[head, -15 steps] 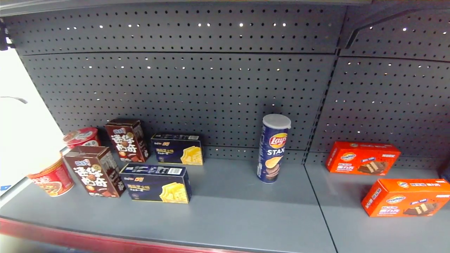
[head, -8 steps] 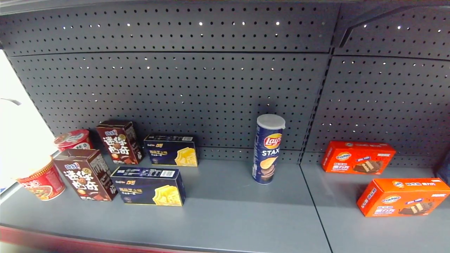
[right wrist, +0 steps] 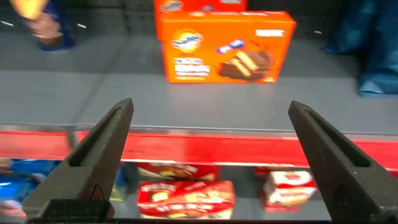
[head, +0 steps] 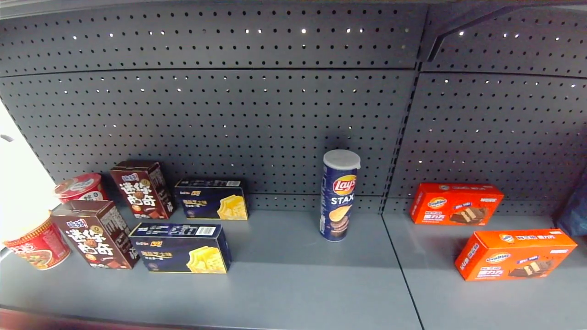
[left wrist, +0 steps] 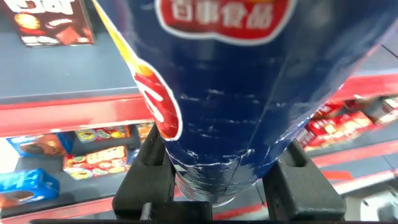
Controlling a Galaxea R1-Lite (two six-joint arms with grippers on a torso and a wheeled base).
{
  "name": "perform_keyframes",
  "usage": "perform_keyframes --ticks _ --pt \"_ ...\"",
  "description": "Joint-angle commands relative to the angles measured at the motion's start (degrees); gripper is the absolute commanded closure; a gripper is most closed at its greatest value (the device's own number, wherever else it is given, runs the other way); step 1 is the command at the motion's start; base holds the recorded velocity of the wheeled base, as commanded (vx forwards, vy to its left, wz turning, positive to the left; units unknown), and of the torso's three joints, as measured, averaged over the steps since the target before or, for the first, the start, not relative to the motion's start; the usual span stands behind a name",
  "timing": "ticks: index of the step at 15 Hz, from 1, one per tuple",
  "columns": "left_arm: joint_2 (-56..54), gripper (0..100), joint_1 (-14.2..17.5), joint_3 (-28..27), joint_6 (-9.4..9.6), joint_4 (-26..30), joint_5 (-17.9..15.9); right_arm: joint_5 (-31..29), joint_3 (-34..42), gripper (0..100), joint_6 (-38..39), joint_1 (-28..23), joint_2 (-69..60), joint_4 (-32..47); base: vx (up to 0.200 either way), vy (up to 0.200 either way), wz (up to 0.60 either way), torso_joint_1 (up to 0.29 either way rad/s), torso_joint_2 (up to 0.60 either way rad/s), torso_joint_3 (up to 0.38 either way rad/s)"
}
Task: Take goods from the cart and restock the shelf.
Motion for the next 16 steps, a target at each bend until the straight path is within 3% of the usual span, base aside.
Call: perform_keyframes --ticks 1,5,6,7,8,9,10,12,13,14,15,16 --pt "-0.3 100 0.0 0.0 -0.30 0.0 0.5 -0.9 -0.2 0 -1.2 -0.9 2.0 0.1 0.000 0.000 0.00 0.000 0.00 0.000" --pt "-0.8 100 0.0 -0.2 -0.39 0.4 0.6 0.0 -0.4 0 -2.8 -1.3 2.6 0.2 0.000 0.000 0.00 0.000 0.00 0.000" --pt "-0.2 100 -0.2 -0.2 -0.30 0.4 0.5 1.1 -9.4 0 13.0 0.1 12.7 -2.6 0.000 0.000 0.00 0.000 0.00 0.000" --pt "0.5 100 -0.4 -0.2 -0.30 0.4 0.2 2.5 -18.0 0 11.9 1.2 21.4 -4.5 0.000 0.000 0.00 0.000 0.00 0.000" --pt "2.0 100 -1.5 -0.1 -0.30 0.3 0.2 6.8 -21.3 0 1.2 5.3 29.5 -8.6 0.000 0.000 0.00 0.000 0.00 0.000" --pt "2.2 100 -1.7 -0.1 -0.30 0.2 0.2 8.4 -20.8 0 -2.0 6.8 30.2 -10.0 0.000 0.000 0.00 0.000 0.00 0.000" --pt "2.3 100 -2.0 -0.1 -0.21 0.2 0.2 10.0 -18.1 0 -8.4 12.0 33.1 -11.9 0.000 0.000 0.00 0.000 0.00 0.000" --pt "2.1 100 -1.9 -0.1 -0.39 0.2 0.4 10.6 -20.8 0 -8.0 17.6 36.7 -12.3 0.000 0.000 0.00 0.000 0.00 0.000" --pt "2.1 100 -1.9 -0.1 -0.39 0.2 0.4 10.5 -24.0 0 -5.7 25.6 40.8 -12.3 0.000 0.000 0.00 0.000 0.00 0.000" --pt "2.1 100 -1.9 -0.1 -0.39 0.2 0.4 10.5 -24.0 0 -5.7 25.6 40.8 -12.3 0.000 0.000 0.00 0.000 0.00 0.000" --pt "2.1 100 -2.0 -0.1 -0.39 0.2 0.2 8.3 -27.7 0 -2.5 31.5 47.4 -11.5 0.000 0.000 0.00 0.000 0.00 0.000" --pt "2.1 100 -2.0 -0.1 -0.39 0.2 0.2 6.7 -29.6 0 -2.2 31.4 52.5 -12.0 0.000 0.000 0.00 0.000 0.00 0.000"
